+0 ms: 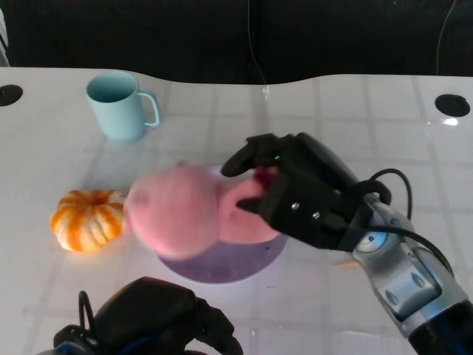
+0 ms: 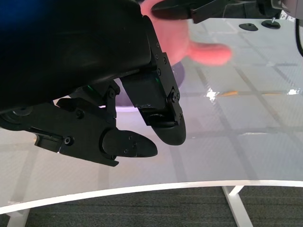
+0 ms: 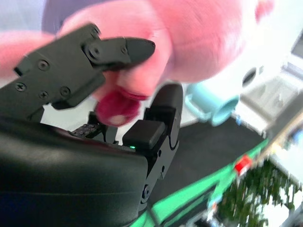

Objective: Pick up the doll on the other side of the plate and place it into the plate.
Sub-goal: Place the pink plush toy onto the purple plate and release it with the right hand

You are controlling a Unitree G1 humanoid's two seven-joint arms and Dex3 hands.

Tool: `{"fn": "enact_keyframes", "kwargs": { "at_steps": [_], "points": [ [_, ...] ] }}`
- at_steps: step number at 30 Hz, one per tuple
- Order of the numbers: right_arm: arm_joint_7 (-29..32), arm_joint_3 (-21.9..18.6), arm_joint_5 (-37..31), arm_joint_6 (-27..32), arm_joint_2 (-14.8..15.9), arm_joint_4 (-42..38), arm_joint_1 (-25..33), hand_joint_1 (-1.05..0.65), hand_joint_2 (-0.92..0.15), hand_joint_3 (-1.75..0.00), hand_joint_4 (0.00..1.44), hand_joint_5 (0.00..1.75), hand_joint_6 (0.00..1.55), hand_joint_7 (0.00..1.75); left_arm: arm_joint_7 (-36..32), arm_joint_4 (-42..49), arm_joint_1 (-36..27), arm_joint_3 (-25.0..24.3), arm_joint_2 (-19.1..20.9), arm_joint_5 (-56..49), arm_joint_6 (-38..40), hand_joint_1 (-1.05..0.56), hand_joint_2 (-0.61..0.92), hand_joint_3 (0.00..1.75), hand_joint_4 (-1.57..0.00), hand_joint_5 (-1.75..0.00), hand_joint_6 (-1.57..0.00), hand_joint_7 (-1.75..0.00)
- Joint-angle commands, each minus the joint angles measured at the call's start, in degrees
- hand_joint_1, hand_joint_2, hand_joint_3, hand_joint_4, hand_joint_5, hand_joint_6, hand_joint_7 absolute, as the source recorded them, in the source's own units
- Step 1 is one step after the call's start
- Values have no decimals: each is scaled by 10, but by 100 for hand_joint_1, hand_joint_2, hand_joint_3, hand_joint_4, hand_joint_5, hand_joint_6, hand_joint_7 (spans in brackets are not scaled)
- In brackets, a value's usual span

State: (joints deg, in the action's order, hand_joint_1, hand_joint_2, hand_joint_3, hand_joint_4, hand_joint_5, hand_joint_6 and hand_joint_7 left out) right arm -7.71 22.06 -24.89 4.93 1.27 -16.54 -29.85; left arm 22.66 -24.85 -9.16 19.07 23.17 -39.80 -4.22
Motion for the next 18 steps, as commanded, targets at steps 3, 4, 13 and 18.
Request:
{"fn": "enact_keyframes", "kwargs": {
  "at_steps": [3, 4, 13, 18],
  "points": [
    [-42, 2, -14, 9, 38, 40, -13, -62, -92, -25, 28, 41, 40, 0, -2, 8, 8, -2, 7, 2, -4, -24, 92, 22, -78, -126, -111, -1],
    [-48, -2, -11, 6, 44, 47, -11, -63, -92, -26, 28, 41, 39, 0, -1, 10, 10, -2, 8, 2, -3, -25, 92, 23, -78, -125, -111, -1],
    [-100, -34, 17, 17, 83, 114, -4, -67, -92, -29, 24, 45, 35, 0, -4, 29, 25, 1, 6, -2, -6, -25, 92, 24, -80, -124, -110, 0],
    [-112, -49, 20, 34, 99, 168, 22, -66, -92, -28, 24, 48, 38, 1, 2, 18, 21, 0, 7, -4, 1, -26, 92, 26, -78, -120, -110, 0]
  ]
}}
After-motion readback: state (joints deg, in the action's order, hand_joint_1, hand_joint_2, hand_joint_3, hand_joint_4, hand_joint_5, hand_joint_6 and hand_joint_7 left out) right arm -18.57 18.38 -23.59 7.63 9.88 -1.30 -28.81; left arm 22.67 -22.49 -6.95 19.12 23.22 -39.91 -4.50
